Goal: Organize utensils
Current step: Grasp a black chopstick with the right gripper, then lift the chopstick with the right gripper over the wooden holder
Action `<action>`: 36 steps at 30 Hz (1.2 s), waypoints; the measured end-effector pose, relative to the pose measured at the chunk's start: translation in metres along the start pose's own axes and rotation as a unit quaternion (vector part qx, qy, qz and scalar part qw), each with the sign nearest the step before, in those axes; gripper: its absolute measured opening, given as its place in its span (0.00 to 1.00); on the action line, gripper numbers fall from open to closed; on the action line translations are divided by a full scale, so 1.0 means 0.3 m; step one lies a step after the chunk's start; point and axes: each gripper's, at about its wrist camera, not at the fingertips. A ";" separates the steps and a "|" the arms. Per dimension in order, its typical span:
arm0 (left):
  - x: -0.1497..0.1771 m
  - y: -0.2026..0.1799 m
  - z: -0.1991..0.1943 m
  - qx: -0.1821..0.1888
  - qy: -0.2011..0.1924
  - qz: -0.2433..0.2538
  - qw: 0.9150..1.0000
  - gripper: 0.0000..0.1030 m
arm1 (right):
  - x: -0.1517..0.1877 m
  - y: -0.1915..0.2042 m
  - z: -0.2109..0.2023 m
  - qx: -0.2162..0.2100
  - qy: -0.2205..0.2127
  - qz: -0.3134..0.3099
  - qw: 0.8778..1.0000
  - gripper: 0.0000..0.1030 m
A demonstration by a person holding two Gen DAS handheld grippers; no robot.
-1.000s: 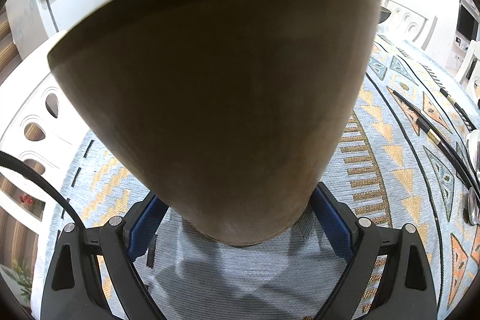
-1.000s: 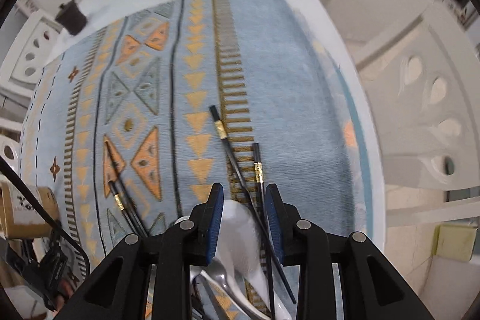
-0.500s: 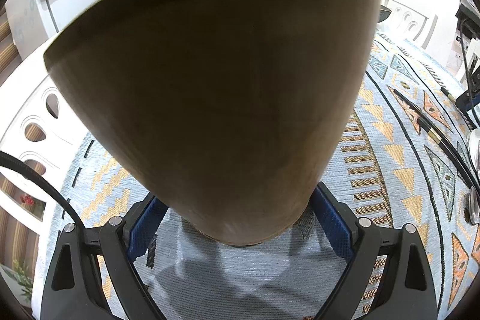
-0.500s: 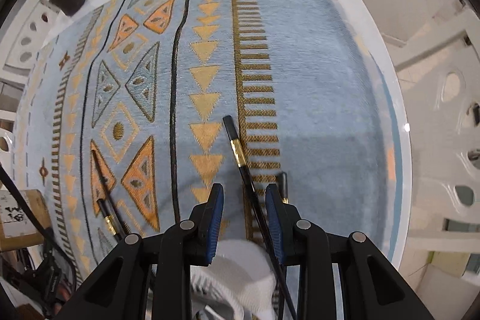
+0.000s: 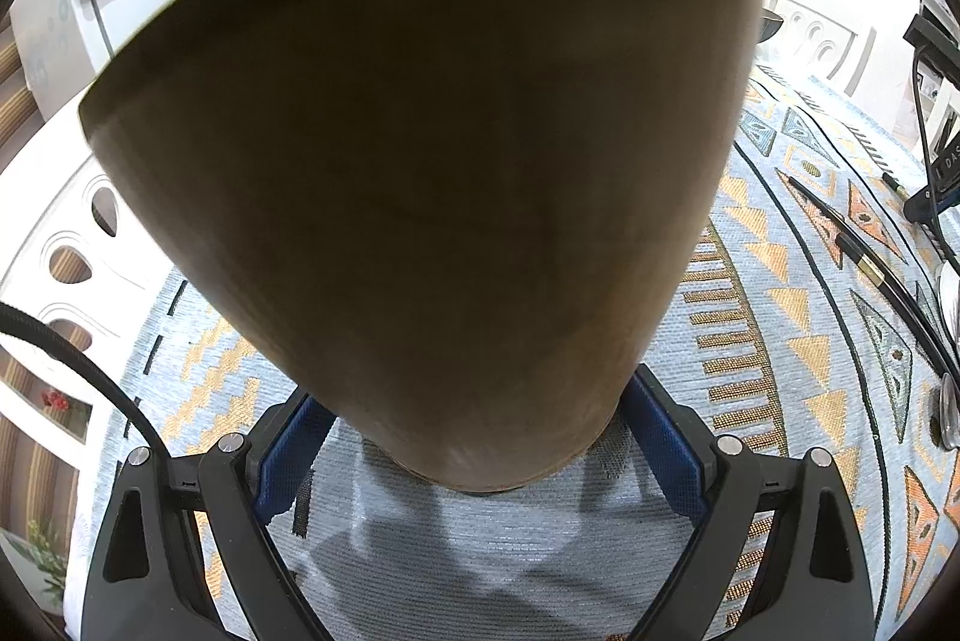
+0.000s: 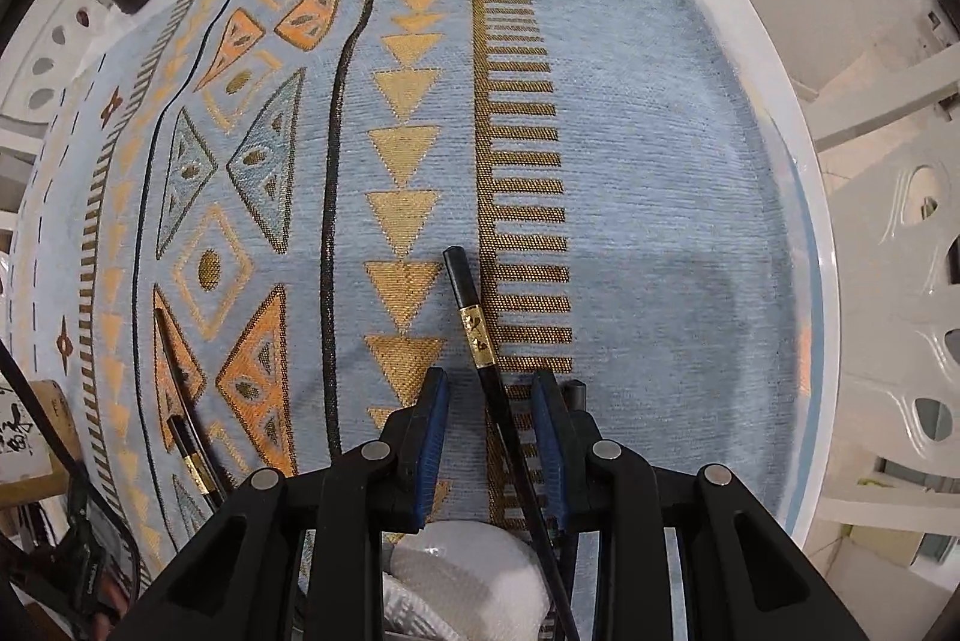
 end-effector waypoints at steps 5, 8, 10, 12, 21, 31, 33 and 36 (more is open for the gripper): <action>0.000 -0.001 0.000 0.000 0.000 0.000 1.000 0.91 | 0.034 0.033 -0.004 0.008 -0.011 -0.012 1.000 0.11; 0.002 0.000 0.002 0.001 0.000 0.000 1.000 0.91 | 0.046 0.059 -0.004 0.014 -0.015 -0.028 0.999 0.07; 0.004 0.001 0.003 0.000 0.000 0.000 1.000 0.91 | 0.057 0.070 -0.012 0.024 -0.021 -0.031 0.999 0.06; 0.004 0.000 0.003 0.000 0.000 0.000 1.000 0.91 | 0.075 0.089 -0.022 0.033 -0.028 -0.031 0.999 0.06; 0.004 0.000 0.003 0.001 0.000 0.000 1.000 0.91 | 0.162 0.142 -0.185 0.015 -0.100 -0.041 0.994 0.06; 0.004 -0.001 0.003 0.001 0.000 0.000 1.000 0.91 | 0.210 0.124 -0.319 -0.005 -0.143 -0.033 0.989 0.06; 0.004 -0.002 0.002 0.000 0.000 0.000 1.000 0.91 | 0.226 0.133 -0.346 -0.010 -0.152 -0.034 0.988 0.06; 0.003 -0.002 0.002 0.000 0.000 -0.001 1.000 0.91 | 0.247 0.152 -0.380 -0.018 -0.163 -0.039 0.986 0.06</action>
Point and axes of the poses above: each gripper's, at about its wrist camera, not at the fingertips, and z roughly the way its jaws point, y to its left, x to its underside, and after that the axes turned 15 degrees about -x, right-handed
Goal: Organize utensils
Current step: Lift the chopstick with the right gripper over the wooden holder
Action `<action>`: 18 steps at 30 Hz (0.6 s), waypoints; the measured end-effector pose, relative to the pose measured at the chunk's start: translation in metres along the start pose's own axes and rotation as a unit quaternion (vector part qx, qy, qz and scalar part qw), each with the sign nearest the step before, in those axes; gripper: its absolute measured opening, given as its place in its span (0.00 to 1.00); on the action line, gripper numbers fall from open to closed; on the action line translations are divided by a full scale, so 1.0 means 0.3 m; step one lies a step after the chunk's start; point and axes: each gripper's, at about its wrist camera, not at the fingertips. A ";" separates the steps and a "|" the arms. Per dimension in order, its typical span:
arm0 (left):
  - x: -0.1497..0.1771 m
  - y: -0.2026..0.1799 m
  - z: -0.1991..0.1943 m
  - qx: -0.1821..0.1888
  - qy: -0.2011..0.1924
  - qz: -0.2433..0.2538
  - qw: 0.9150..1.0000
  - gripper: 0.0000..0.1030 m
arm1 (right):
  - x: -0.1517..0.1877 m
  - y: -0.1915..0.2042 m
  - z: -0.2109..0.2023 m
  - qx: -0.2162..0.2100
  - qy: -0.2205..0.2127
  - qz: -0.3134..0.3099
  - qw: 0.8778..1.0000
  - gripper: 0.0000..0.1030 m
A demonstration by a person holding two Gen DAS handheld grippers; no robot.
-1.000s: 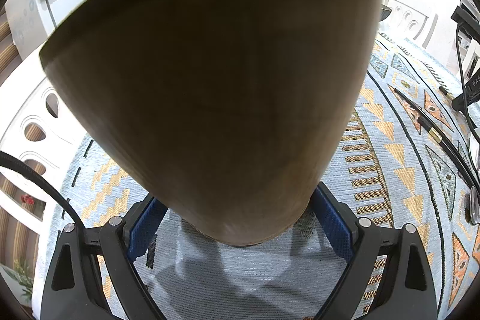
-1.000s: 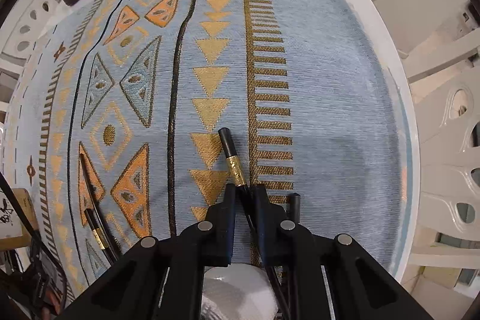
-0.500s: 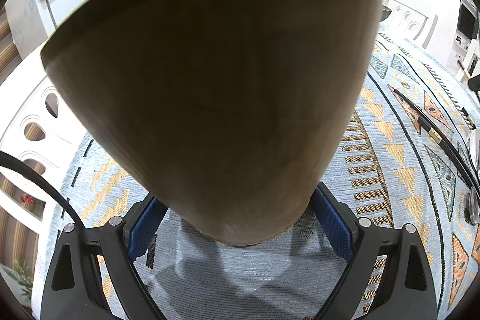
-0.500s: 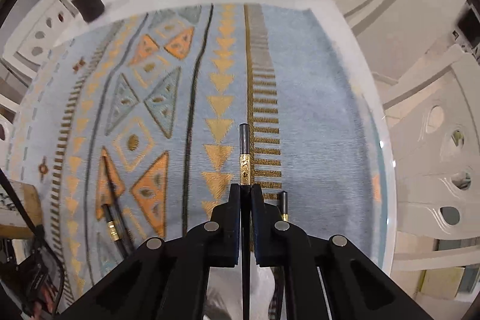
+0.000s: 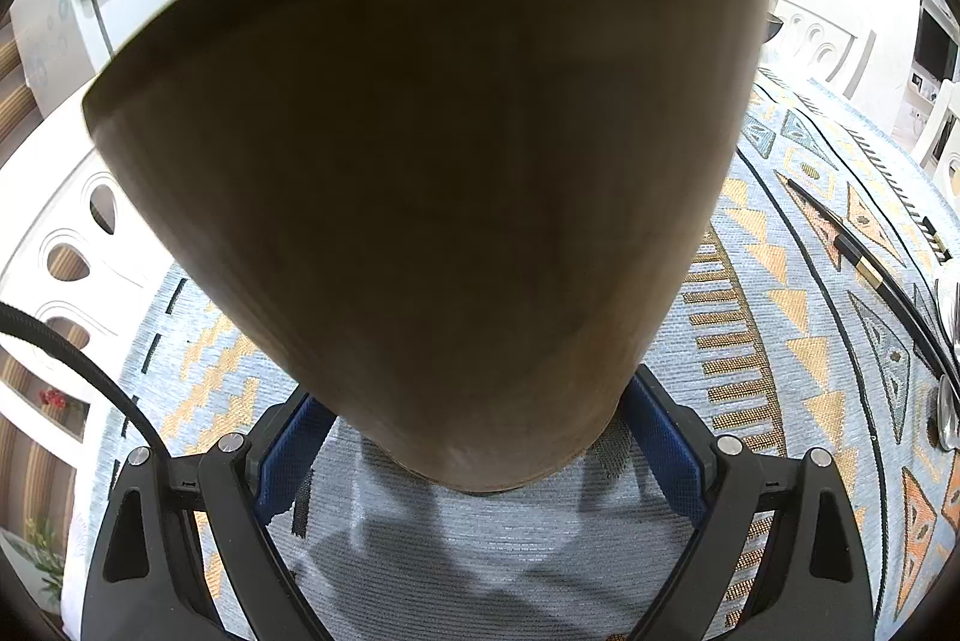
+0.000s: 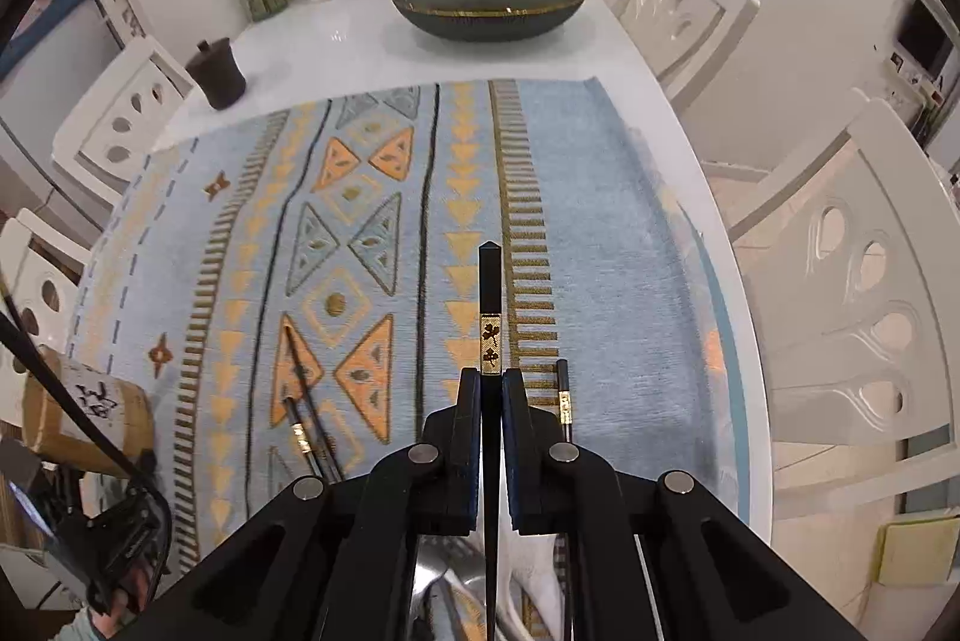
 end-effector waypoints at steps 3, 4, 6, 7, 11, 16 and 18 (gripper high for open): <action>0.000 -0.001 -0.001 0.000 0.000 0.000 1.000 0.91 | 0.009 0.031 -0.040 -0.007 -0.011 -0.010 1.000 0.06; 0.000 -0.001 -0.001 0.000 0.000 0.000 1.000 0.91 | 0.009 0.046 -0.057 -0.013 -0.016 -0.013 1.000 0.06; 0.000 0.000 0.000 0.000 0.000 0.000 1.000 0.91 | 0.008 0.074 -0.091 -0.022 -0.031 -0.021 0.999 0.06; 0.000 -0.001 -0.001 0.000 0.000 0.000 1.000 0.91 | 0.005 0.087 -0.102 -0.029 -0.036 -0.025 0.999 0.06; 0.000 -0.001 -0.001 0.000 0.000 0.000 1.000 0.91 | -0.016 0.175 -0.183 -0.056 -0.075 -0.059 0.994 0.06; 0.002 -0.001 0.000 0.001 0.000 -0.001 1.000 0.91 | -0.060 0.296 -0.258 -0.082 -0.109 -0.102 0.985 0.06; 0.004 0.000 0.000 0.002 0.001 -0.002 1.000 0.91 | -0.074 0.334 -0.281 -0.093 -0.119 -0.115 0.982 0.06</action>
Point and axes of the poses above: each gripper's, at about its wrist camera, not at the fingertips, and z roughly the way its jaws point, y to its left, x to its underside, and after that the axes turned 15 degrees about -x, right-handed
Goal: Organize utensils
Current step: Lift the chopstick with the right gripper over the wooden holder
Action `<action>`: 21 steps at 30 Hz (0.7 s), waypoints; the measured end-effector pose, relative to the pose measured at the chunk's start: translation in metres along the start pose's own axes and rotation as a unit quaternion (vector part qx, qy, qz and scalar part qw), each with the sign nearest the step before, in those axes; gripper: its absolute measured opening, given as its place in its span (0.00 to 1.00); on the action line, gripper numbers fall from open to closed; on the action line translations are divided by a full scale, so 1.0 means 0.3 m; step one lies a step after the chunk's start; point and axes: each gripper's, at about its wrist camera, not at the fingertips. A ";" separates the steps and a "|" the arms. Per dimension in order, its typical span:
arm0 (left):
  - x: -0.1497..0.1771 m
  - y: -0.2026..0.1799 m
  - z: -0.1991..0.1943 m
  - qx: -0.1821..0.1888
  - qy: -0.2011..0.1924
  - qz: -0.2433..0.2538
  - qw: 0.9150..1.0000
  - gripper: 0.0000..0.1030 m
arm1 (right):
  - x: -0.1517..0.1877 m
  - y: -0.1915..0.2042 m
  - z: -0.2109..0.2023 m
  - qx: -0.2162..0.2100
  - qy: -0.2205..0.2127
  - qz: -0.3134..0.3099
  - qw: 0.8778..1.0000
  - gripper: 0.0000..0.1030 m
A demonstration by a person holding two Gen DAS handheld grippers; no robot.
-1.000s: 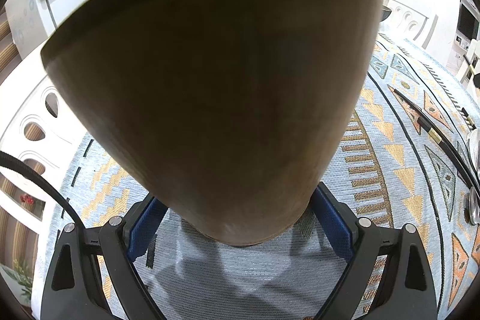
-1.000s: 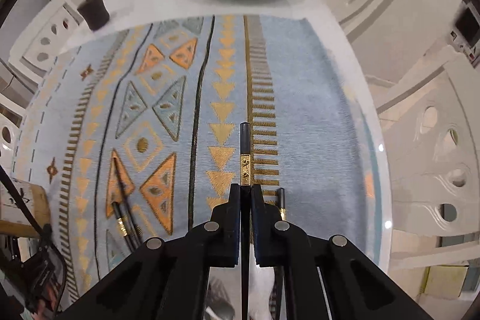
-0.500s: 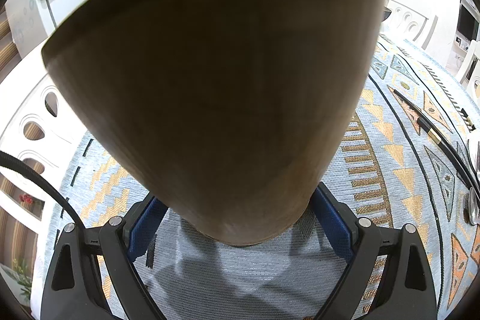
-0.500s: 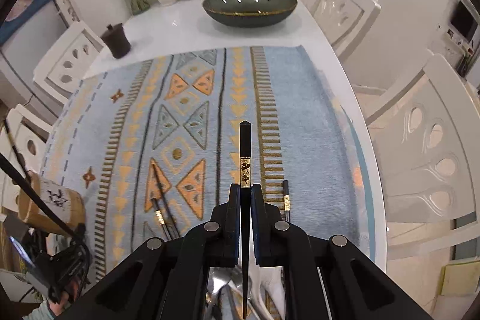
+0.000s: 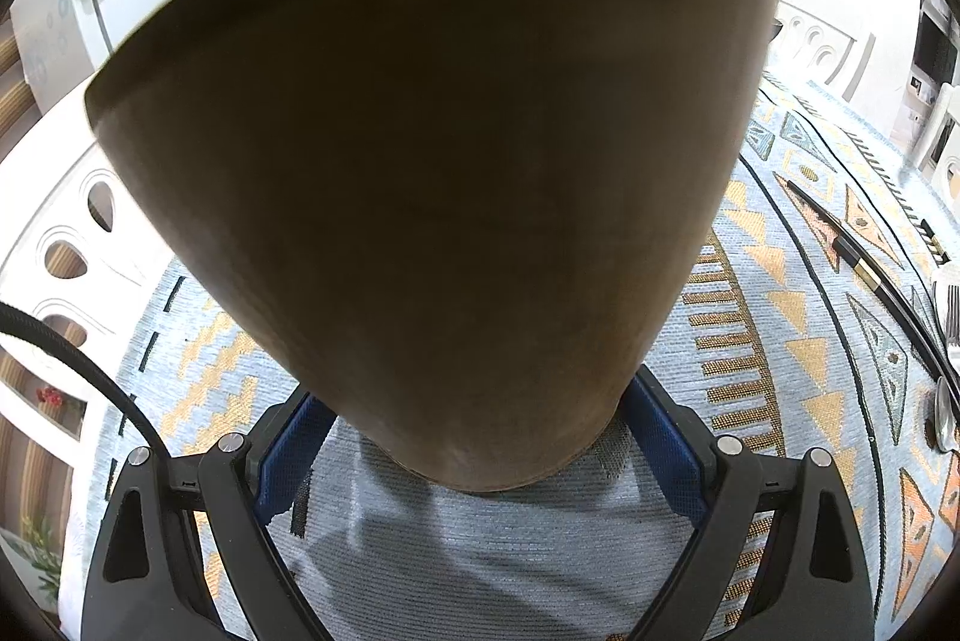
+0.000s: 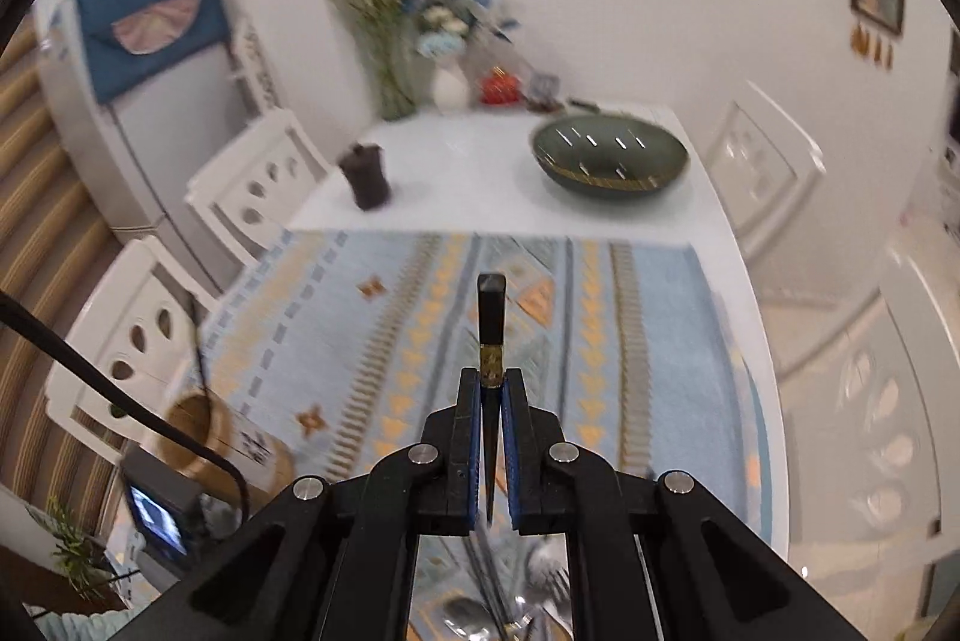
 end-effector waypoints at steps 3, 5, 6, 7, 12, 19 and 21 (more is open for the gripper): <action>0.002 0.001 0.004 0.004 0.003 -0.001 1.000 0.91 | -0.052 0.069 -0.013 -0.024 -0.018 -0.019 0.999 0.06; 0.004 0.001 0.004 0.005 0.003 -0.003 1.000 0.91 | -0.086 0.116 -0.027 -0.044 -0.029 -0.029 0.998 0.06; 0.002 -0.001 0.002 0.004 0.002 -0.002 1.000 0.91 | -0.096 0.127 -0.033 -0.053 -0.033 -0.031 0.998 0.06; 0.003 -0.002 0.002 0.004 0.002 -0.002 1.000 0.91 | -0.116 0.153 -0.044 -0.074 -0.039 -0.034 0.996 0.06; 0.007 0.001 0.004 0.005 0.002 -0.002 1.000 0.91 | -0.179 0.252 -0.071 -0.152 -0.061 -0.043 0.985 0.06; 0.013 0.003 0.016 0.012 0.009 -0.005 1.000 0.91 | -0.186 0.397 0.018 -0.210 -0.035 -0.069 0.975 0.06; 0.010 0.008 0.025 0.013 0.010 -0.005 1.000 0.91 | -0.171 0.428 0.062 -0.216 -0.019 -0.076 0.973 0.06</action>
Point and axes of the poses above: each gripper's, at about its wrist camera, not at the fingertips, and z roughly the way its jaws point, y to its left, x to its underside, and after that the axes turned 15 degrees about -x, right-handed
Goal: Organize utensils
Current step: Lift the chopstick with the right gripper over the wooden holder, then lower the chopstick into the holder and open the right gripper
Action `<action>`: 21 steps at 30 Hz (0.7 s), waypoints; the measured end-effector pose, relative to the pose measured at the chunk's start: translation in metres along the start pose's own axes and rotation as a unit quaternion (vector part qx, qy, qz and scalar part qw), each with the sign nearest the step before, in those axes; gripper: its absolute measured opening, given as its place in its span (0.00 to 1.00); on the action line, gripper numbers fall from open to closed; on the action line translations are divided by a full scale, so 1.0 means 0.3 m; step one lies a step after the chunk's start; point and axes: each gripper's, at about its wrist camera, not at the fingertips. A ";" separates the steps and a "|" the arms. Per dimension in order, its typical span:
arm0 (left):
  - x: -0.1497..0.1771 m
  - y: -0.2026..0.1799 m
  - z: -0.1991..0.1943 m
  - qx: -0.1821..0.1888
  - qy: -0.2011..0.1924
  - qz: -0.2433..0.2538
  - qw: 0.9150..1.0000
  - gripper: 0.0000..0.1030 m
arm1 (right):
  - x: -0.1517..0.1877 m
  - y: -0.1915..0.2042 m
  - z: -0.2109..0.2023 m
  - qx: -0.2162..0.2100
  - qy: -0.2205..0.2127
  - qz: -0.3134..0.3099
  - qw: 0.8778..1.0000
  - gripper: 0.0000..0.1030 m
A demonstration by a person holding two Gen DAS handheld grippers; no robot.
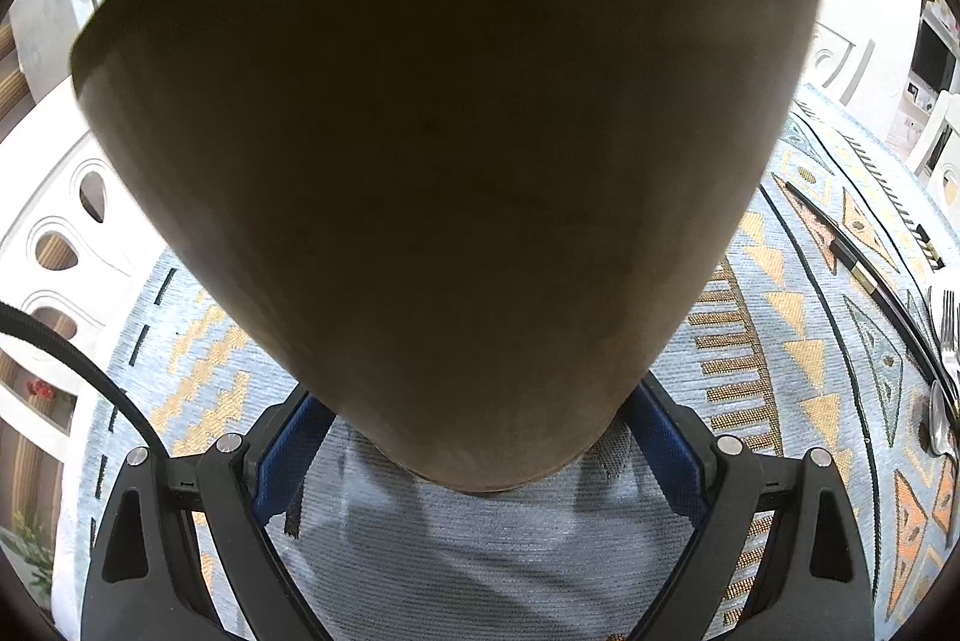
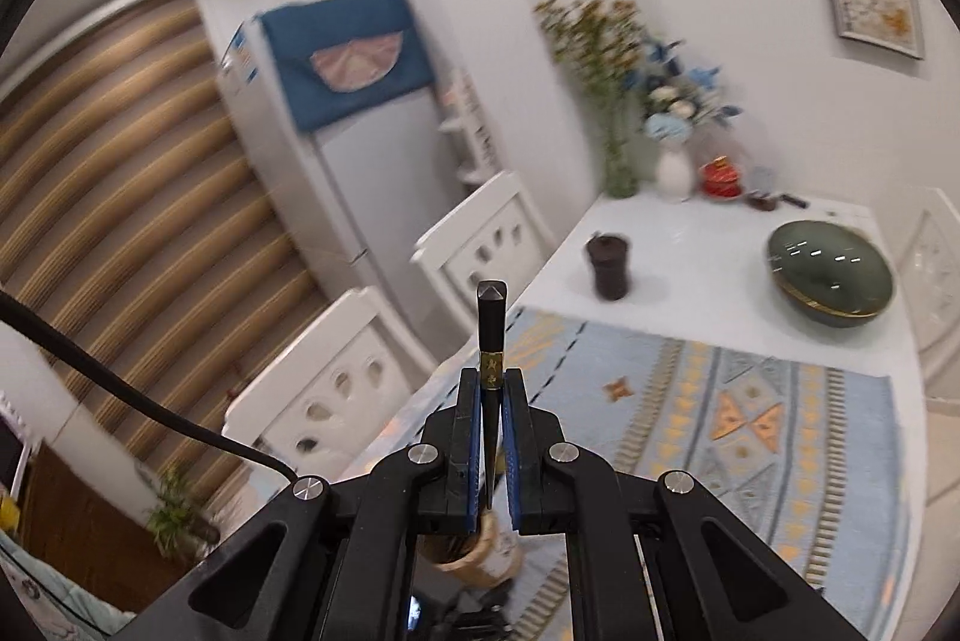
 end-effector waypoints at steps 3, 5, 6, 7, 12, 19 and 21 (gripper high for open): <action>0.002 -0.003 0.004 0.000 0.000 0.000 1.000 0.91 | 0.026 0.008 0.069 -0.011 0.027 0.003 1.000 0.06; 0.002 -0.002 0.005 0.001 0.000 -0.001 1.000 0.91 | 0.042 0.006 0.101 -0.010 0.040 0.003 0.999 0.06; 0.002 -0.001 0.005 0.001 0.000 -0.001 1.000 0.91 | 0.050 0.009 0.115 -0.008 0.047 0.000 0.999 0.06; 0.002 -0.001 0.005 0.001 0.000 -0.001 1.000 0.91 | 0.057 0.012 0.124 -0.009 0.053 -0.001 0.999 0.06; 0.003 -0.003 0.007 0.002 0.001 -0.001 1.000 0.91 | 0.076 0.000 0.157 -0.012 0.075 0.003 0.997 0.06; 0.007 0.008 0.014 0.002 0.001 -0.001 1.000 0.91 | 0.092 -0.034 0.189 -0.015 0.095 0.029 0.995 0.06; 0.008 0.008 0.014 0.002 0.001 -0.001 1.000 0.91 | 0.098 -0.052 0.203 -0.014 0.106 0.041 0.993 0.06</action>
Point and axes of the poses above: each gripper's, at about its wrist camera, not at the fingertips, and z roughly the way its jaws point, y to its left, x to its underside, and after that the axes turned 15 degrees about -x, right-handed
